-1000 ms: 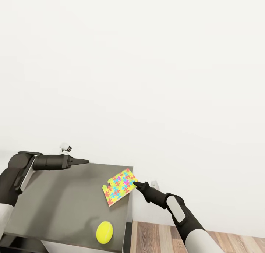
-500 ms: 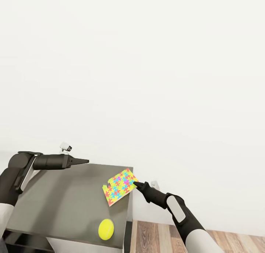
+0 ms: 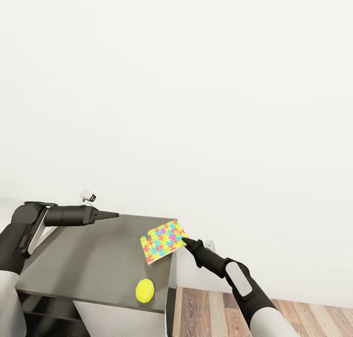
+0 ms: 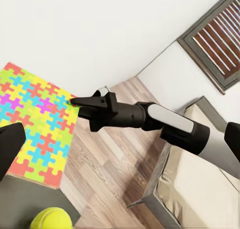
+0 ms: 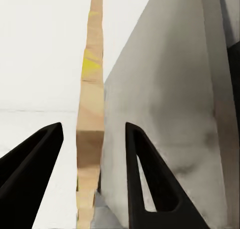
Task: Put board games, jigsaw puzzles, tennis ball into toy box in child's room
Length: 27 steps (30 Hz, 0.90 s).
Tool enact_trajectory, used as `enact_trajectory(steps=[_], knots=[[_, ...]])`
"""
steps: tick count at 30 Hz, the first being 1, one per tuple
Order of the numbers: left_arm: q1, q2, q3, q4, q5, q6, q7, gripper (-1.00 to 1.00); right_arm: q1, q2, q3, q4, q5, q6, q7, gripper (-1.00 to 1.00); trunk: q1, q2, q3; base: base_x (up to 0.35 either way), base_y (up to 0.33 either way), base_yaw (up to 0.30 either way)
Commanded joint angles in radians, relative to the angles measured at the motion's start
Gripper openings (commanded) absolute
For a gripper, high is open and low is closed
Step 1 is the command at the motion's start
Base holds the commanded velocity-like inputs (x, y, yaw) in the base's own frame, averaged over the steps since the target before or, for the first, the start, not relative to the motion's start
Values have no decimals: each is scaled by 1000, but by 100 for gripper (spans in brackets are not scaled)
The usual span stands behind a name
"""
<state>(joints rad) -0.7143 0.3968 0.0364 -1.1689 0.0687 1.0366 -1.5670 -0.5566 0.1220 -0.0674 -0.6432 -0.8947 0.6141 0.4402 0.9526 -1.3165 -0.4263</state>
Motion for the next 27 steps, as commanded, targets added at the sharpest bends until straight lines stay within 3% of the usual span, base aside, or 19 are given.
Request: enact_trajectory(steps=[1,27], knots=[[-1,1,-1,0,0,11,-4,100,1,1,-6,-1,-10,7,1,-100,-4,7,2,-120,0,0],[-1,0,0,0,-1,11,-4,100,19,-2,-34,-5,-26,-19,140,-100,-104,189,84,-8,0,0]])
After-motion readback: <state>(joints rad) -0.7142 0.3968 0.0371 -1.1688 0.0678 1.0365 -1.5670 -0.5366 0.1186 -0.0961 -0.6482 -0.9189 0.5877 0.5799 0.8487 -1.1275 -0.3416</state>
